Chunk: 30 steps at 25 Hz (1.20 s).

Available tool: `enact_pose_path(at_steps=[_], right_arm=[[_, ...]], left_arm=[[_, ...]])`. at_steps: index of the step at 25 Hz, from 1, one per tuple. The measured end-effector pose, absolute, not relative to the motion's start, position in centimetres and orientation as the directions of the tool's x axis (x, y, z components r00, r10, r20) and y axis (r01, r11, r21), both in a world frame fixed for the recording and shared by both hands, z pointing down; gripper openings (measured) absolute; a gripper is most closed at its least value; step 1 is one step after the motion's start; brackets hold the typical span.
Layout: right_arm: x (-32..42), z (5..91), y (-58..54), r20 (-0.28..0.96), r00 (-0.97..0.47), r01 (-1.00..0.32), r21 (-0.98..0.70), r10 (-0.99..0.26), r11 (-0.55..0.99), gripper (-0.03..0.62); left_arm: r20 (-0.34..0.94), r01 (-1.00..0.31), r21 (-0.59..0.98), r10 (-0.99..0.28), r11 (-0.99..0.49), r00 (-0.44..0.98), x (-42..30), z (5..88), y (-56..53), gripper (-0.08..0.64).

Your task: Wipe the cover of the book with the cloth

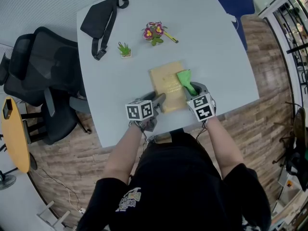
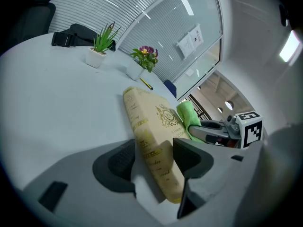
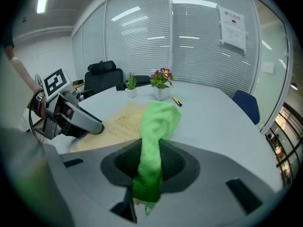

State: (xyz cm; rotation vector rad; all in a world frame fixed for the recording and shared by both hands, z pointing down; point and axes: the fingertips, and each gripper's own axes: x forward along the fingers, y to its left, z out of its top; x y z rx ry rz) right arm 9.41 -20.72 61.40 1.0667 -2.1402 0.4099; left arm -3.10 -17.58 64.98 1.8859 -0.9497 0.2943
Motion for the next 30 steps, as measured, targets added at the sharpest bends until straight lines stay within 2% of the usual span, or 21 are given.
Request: enact_pose_path(at_steps=[11,18,24,30], right_arm=[[10.5,61.5,-21.0,0.716,-0.393,-0.826,0.001,-0.577,0.564,0.100],[10.1,60.8,-21.5,0.712,-0.374,-0.821,0.044,-0.594,0.569,0.100],[7.0,59.7,-22.9,0.695,-0.417,-0.756,0.093,-0.586,0.648,0.100],[1.8,59.2,-23.3,0.699,-0.497,-0.639,0.106,-0.514,0.762,0.100]], left_arm=[[0.565,-0.721,0.654,-0.486,-0.228,0.667,-3.0,65.1,-17.6,0.250],[0.569,-0.723,0.651,-0.484,-0.229,0.665,-3.0,65.1,-17.5,0.250],[0.571,-0.728,0.647,-0.488,-0.228,0.661,-3.0,65.1,-17.6,0.250],[0.572,-0.731,0.642,-0.490,-0.230,0.657,-3.0,65.1,-17.5,0.250]])
